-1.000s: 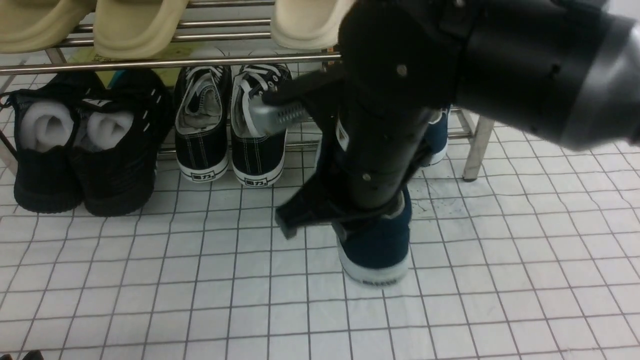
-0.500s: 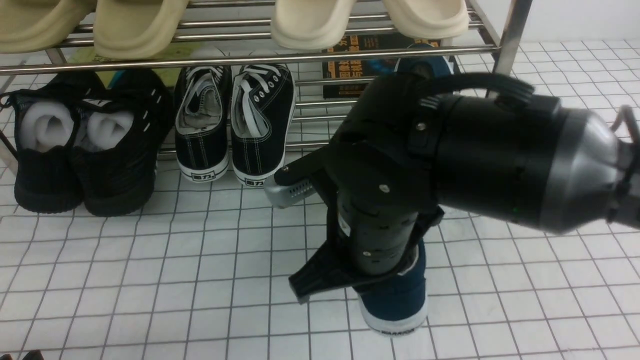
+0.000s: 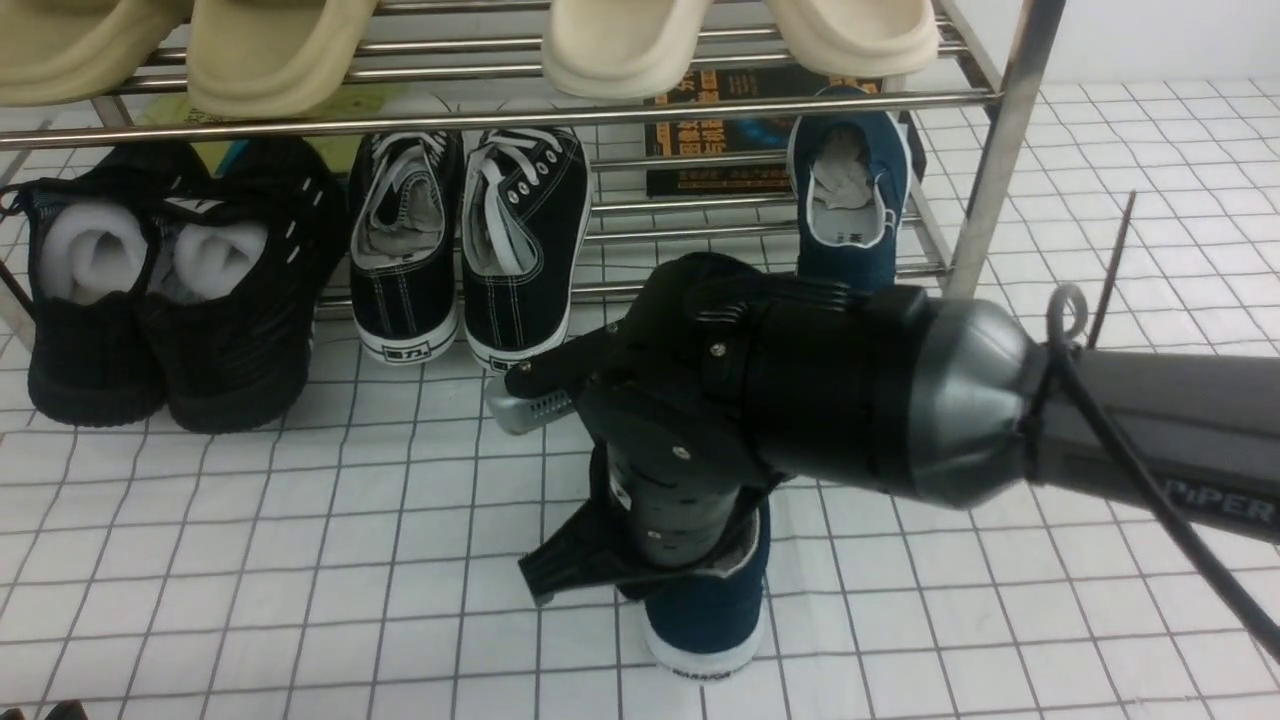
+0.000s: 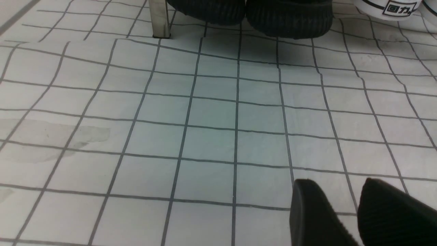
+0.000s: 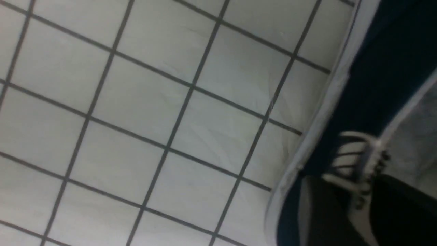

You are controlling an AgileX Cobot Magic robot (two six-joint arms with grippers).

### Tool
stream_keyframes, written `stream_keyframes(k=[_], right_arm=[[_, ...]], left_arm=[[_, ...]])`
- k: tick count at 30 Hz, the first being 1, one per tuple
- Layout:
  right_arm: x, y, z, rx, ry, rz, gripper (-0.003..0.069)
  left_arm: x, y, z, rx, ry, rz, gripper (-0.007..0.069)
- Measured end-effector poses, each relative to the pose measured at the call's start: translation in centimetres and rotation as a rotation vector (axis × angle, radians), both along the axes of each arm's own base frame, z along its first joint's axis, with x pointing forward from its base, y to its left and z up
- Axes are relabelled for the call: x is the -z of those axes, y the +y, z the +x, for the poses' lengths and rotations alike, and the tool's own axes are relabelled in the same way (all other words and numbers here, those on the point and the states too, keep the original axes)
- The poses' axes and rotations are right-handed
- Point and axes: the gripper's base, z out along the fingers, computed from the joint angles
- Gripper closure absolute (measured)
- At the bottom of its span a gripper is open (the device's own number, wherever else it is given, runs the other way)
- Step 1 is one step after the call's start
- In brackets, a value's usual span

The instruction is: Take the shoes off the shelf with your hand from the white checkered tablecloth.

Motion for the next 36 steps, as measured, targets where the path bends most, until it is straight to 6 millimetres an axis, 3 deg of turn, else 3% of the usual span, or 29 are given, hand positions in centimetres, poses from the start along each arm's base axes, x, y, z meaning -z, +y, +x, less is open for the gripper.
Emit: stream_keyframes(k=[2,4,6,8,10,13,15,19,20,23,26,31,34,36], right_arm=[[-0.9,0.1,0.1,-0.008,-0.009,0.003,0.0333],[-2.9,-0.3,0.5,-0.029,-0.017,0.002,0.033],[-4.3,-0.7,1.0,-0.038,-0.028,0.003,0.0375],[-7.3,-2.5,2.8,-0.009,-0.067,0.015,0.054],[-8.9,-4.3,4.6,0.046,-0.109,0.021,0.0638],[-9.9,-6.9,7.2,0.126,-0.164,0.019,0.0664],[-9.9,-7.8,8.2,0.154,-0.176,0.019,0.0651],[-9.0,-9.8,11.1,0.215,-0.216,0.045,0.048],[-8.9,-9.7,11.1,0.214,-0.216,0.044,0.047],[-8.4,-10.4,12.8,0.225,-0.267,0.067,0.0302],[-7.8,-10.6,13.9,0.225,-0.305,0.079,0.0203],[-6.1,-10.0,15.2,0.206,-0.332,0.08,0.017],[-4.3,-9.6,16.1,0.185,-0.347,0.057,0.0198],[-3.1,-9.5,16.6,0.178,-0.352,0.026,0.026]], left_arm=[[0.0,0.0,0.0,0.0,0.0,0.0,0.0385],[0.0,0.0,0.0,0.0,0.0,0.0,0.0385],[0.0,0.0,0.0,0.0,0.0,0.0,0.0385],[0.0,0.0,0.0,0.0,0.0,0.0,0.0385],[0.0,0.0,0.0,0.0,0.0,0.0,0.0385],[0.0,0.0,0.0,0.0,0.0,0.0,0.0385],[0.0,0.0,0.0,0.0,0.0,0.0,0.0385],[0.0,0.0,0.0,0.0,0.0,0.0,0.0385],[0.0,0.0,0.0,0.0,0.0,0.0,0.0385],[0.0,0.0,0.0,0.0,0.0,0.0,0.0385],[0.0,0.0,0.0,0.0,0.0,0.0,0.0385],[0.0,0.0,0.0,0.0,0.0,0.0,0.0385],[0.0,0.0,0.0,0.0,0.0,0.0,0.0386],[0.0,0.0,0.0,0.0,0.0,0.0,0.0386]])
